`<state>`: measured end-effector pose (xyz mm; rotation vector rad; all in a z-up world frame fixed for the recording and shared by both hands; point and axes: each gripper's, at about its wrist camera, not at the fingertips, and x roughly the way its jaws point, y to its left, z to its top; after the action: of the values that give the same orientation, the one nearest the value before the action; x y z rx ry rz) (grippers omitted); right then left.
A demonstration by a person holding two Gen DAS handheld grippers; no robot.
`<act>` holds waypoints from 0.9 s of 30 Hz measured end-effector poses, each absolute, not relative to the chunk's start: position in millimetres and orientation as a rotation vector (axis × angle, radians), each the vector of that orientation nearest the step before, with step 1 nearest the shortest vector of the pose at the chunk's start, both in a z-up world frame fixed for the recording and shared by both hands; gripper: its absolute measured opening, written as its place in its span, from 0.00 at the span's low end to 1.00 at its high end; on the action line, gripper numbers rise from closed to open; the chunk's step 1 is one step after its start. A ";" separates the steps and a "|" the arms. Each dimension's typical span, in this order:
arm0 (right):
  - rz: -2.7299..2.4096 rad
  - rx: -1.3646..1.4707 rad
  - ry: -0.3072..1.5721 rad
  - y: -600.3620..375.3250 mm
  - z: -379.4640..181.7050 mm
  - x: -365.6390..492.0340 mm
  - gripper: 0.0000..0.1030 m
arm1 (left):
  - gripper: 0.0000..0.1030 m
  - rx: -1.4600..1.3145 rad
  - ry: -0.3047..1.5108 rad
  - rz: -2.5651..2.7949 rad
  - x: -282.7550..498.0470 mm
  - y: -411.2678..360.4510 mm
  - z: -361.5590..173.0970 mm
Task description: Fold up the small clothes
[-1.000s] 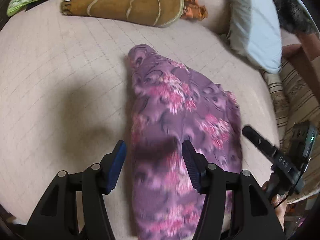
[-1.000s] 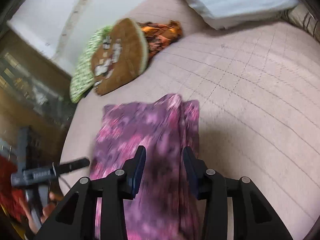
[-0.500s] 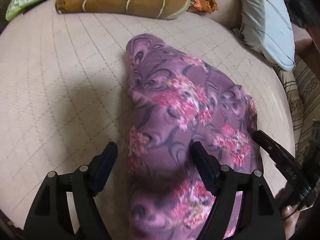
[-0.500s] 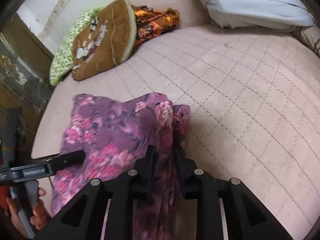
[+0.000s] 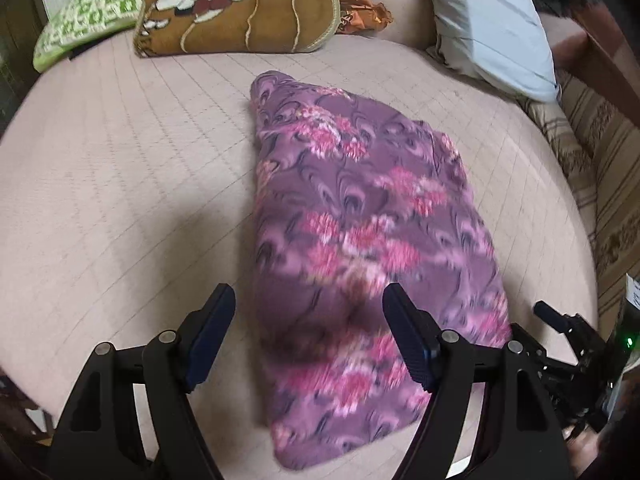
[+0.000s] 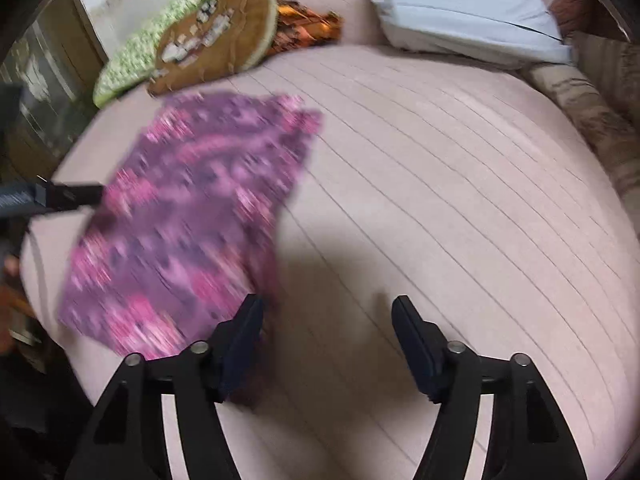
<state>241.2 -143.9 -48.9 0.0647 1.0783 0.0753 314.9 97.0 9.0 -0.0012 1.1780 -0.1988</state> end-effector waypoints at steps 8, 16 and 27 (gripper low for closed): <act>0.035 -0.004 1.118 -144.1 -65.8 216.4 0.91 | 0.75 0.143 1.069 -0.098 276.2 116.9 27.3; 0.004 -0.091 1.168 -131.6 -59.5 210.9 0.95 | 0.76 0.221 1.042 -0.065 243.2 145.8 34.1; 0.070 -0.111 0.941 -114.7 30.5 160.5 0.95 | 0.78 0.324 1.000 -0.101 199.4 99.6 32.8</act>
<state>160.5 -114.7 30.5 -0.1112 0.9412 0.0702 199.4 99.6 32.8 0.3236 1.0003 -0.1010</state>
